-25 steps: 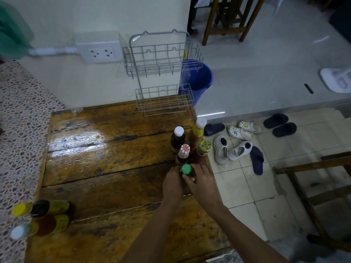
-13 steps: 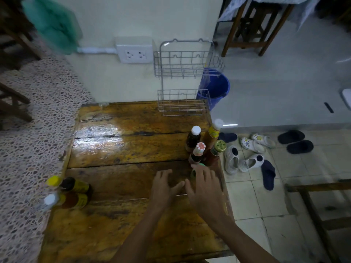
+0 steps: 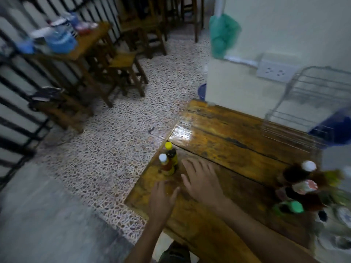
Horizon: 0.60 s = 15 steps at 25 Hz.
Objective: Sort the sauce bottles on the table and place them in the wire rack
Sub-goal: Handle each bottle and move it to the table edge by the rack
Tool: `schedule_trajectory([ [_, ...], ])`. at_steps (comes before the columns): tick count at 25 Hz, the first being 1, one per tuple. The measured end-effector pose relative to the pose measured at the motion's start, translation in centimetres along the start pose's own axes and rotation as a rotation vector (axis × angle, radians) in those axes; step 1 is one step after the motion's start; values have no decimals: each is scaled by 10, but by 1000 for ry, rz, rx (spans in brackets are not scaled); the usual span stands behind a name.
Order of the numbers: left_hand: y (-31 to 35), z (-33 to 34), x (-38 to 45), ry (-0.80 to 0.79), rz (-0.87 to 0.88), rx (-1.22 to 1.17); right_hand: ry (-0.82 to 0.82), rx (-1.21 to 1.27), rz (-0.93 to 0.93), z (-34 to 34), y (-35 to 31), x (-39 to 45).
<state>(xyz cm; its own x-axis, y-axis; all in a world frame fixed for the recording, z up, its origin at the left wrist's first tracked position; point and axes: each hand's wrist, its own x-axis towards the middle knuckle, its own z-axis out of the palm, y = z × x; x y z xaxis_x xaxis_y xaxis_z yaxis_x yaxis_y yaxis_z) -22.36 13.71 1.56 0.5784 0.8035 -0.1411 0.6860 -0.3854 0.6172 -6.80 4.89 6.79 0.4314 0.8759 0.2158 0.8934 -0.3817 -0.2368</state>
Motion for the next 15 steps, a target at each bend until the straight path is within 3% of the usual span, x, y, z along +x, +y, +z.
schedule_trajectory([
  [5, -19, -18, 63, -53, -89, -86, -117, -28, -122, 19, -39, 54],
  [9, -28, -2, 102, -171, 84, -134, -237, -72, -123, 31, -50, 71],
  [13, -40, 5, 106, -228, 69, -339, -231, -6, -208, 31, -49, 71],
  [15, -47, 7, 97, -311, 177, -342, -227, 11, -258, 22, -41, 56],
])
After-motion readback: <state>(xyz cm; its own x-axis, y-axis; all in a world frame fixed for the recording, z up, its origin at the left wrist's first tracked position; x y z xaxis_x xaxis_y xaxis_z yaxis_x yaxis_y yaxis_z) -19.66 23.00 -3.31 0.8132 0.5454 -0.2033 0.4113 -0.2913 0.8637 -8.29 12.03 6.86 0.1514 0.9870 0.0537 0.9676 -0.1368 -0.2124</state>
